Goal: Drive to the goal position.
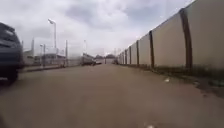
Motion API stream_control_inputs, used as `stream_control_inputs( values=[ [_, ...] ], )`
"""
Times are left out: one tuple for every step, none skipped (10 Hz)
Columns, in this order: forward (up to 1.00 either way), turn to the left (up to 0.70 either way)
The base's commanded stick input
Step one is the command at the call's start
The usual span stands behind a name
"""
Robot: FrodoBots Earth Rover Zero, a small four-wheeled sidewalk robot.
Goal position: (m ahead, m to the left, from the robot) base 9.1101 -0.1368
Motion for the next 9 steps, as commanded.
stream_control_inputs(
  values=[
    [1.0, 0.0],
    [1.0, 0.0],
    [1.0, 0.0],
    [1.0, 0.0],
    [1.0, 0.0],
    [1.0, 0.0],
    [1.0, 0.0],
    [1.0, 0.0],
    [1.0, 0.0]
  ],
)
